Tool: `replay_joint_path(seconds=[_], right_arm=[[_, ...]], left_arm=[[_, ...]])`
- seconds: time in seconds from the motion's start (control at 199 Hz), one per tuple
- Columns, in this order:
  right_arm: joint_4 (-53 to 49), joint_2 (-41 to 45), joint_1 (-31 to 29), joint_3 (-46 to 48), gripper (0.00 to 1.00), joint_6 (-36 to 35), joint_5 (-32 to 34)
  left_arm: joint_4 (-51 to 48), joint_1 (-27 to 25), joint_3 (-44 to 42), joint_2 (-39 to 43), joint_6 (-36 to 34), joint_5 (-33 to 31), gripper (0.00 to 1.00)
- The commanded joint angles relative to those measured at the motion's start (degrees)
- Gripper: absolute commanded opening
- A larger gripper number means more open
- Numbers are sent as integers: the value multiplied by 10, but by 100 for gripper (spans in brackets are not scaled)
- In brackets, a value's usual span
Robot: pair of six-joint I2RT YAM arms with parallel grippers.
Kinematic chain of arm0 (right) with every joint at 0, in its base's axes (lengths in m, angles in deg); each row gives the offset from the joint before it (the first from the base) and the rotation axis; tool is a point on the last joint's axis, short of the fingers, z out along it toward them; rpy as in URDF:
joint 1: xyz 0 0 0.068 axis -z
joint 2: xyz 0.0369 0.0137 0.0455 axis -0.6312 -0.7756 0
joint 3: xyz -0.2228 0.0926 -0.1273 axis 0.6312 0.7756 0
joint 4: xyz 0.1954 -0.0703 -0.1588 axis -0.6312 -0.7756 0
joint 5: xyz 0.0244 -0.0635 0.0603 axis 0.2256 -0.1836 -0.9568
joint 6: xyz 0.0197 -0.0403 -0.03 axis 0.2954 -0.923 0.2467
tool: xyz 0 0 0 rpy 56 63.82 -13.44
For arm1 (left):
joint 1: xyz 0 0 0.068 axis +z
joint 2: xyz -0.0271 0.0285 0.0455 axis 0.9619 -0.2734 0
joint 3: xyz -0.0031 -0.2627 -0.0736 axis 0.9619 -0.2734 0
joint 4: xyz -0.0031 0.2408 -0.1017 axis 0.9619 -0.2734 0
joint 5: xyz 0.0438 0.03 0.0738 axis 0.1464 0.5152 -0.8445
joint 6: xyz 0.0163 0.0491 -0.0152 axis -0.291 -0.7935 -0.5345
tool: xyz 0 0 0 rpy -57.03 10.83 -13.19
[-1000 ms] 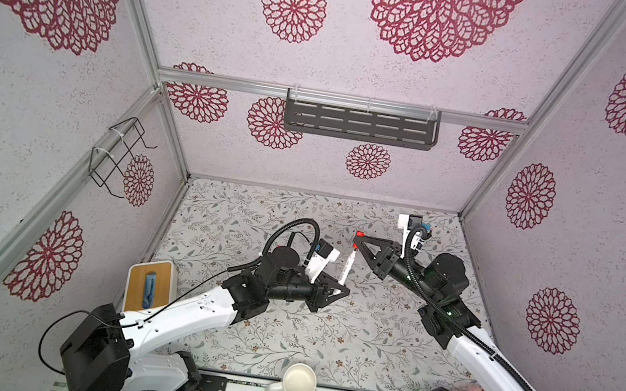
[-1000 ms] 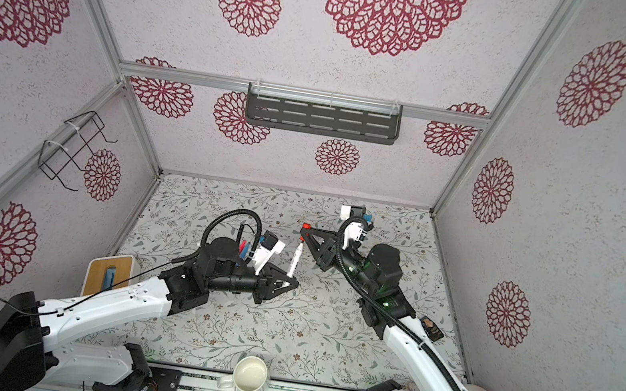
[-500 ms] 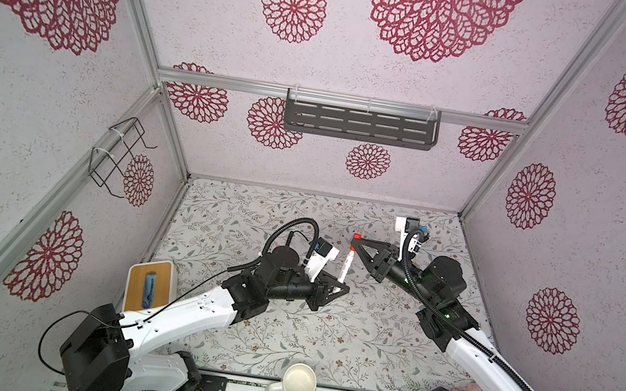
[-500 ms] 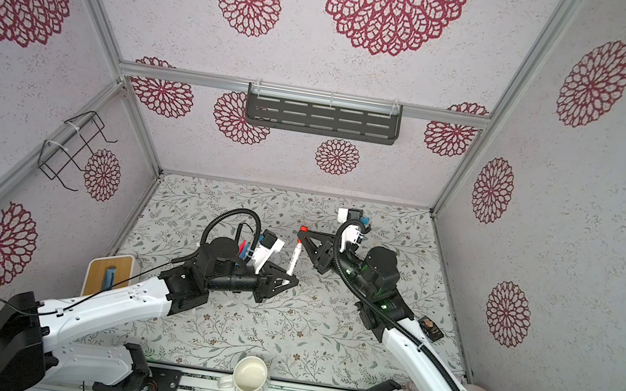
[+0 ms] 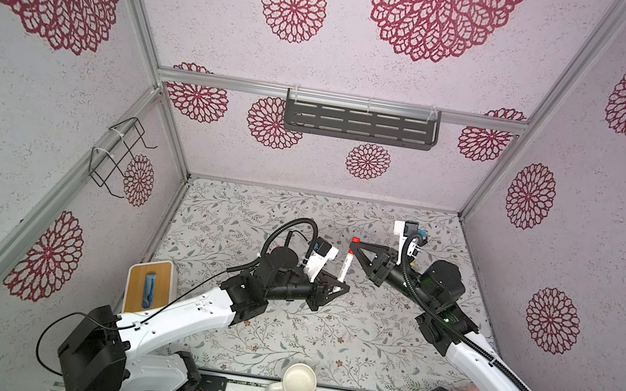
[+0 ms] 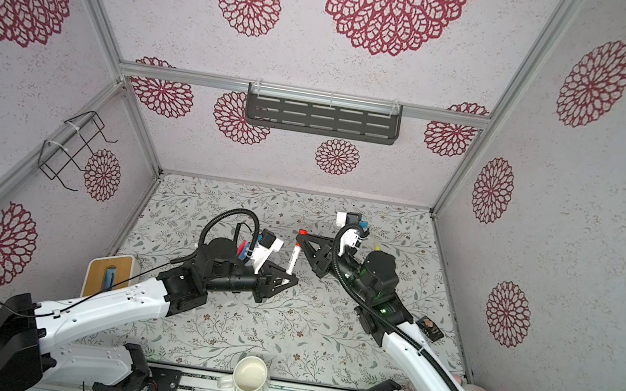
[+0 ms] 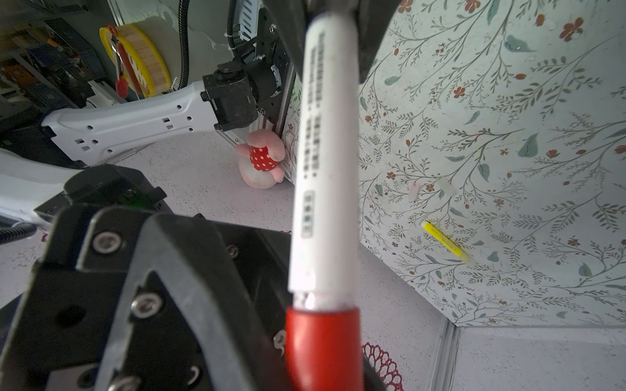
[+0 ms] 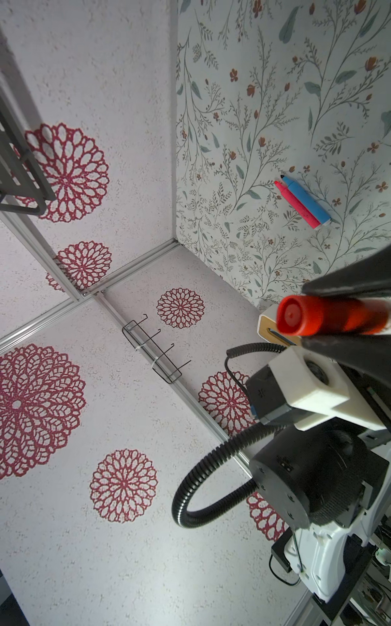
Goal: Insert the pens into the pen caps
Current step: 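Lower the red cap onto the white marker tip with the right gripper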
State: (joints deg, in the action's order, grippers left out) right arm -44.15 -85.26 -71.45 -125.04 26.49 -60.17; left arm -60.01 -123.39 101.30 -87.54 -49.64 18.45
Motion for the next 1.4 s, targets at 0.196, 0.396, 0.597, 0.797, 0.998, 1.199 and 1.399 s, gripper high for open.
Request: replay_joint_path(seconds=[0.196, 0.396, 0.597, 0.797, 0.998, 1.199, 1.399], right_arm=[[-40, 28, -24, -1, 15, -32, 5], [-82, 28, -38, -11, 16, -56, -1], [-100, 25, -54, -19, 16, -69, -2], [-107, 28, -64, -15, 19, -73, 7], [-102, 32, -70, -7, 22, -71, 20], [-93, 27, -75, -6, 27, -70, 21], [-92, 36, -78, -13, 41, -72, 22]], left_arm=[[61, -3, -4, 30, -3, -39, 0], [70, -3, -9, 44, -5, -58, 0], [70, -3, -9, 52, -9, -66, 0], [71, -3, -13, 58, -14, -76, 0], [78, -3, -21, 68, -14, -93, 0], [75, -3, -22, 71, -11, -94, 0], [69, -3, -28, 72, -10, -96, 0]])
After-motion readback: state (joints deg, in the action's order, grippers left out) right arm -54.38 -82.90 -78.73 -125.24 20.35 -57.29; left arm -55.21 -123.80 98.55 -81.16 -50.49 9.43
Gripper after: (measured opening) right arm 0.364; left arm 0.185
